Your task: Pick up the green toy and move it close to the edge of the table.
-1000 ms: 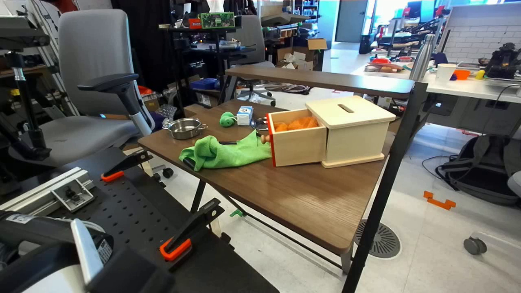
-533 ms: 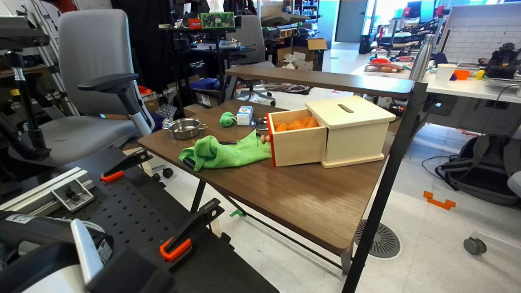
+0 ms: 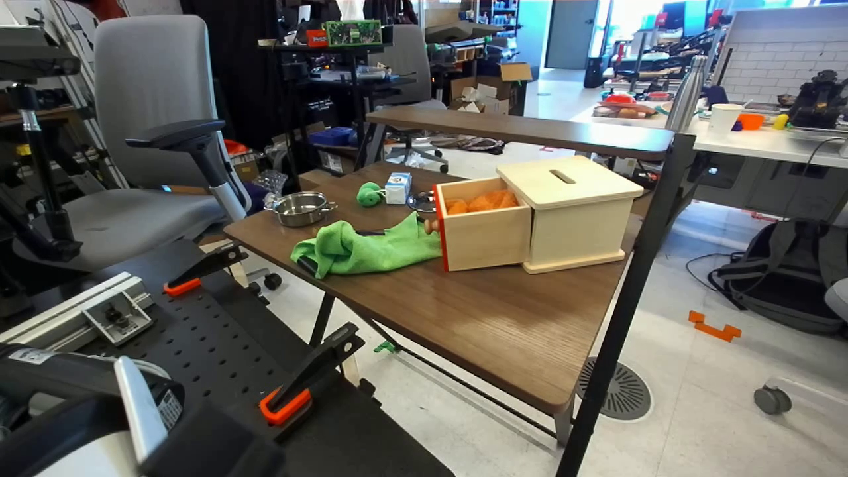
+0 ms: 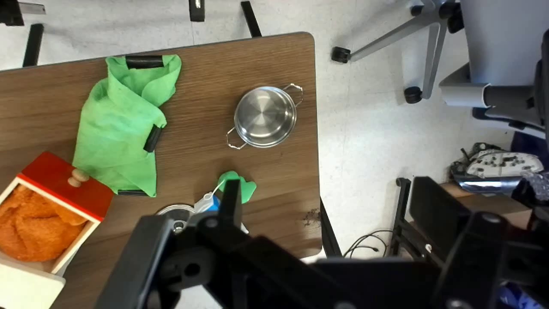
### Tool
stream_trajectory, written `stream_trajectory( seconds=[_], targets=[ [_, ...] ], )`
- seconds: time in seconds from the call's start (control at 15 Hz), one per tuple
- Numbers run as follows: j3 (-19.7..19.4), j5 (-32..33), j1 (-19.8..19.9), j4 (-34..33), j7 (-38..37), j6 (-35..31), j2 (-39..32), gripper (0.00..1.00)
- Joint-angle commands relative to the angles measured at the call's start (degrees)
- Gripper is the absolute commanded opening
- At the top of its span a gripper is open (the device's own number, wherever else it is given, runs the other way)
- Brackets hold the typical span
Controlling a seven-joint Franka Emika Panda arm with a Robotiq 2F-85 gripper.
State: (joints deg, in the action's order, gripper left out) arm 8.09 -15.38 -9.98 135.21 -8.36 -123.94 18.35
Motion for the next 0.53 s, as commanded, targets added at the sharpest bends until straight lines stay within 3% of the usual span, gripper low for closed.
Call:
stream_trajectory(
  seconds=[0.0, 0.47],
  targets=[
    [0.36, -1.07, 1.04, -9.95, -3.25, -1.95, -12.3, 1.0],
    [0.32, 1.15, 0.45, -16.32, -9.73, -10.31, -27.83, 1.0]
  ],
)
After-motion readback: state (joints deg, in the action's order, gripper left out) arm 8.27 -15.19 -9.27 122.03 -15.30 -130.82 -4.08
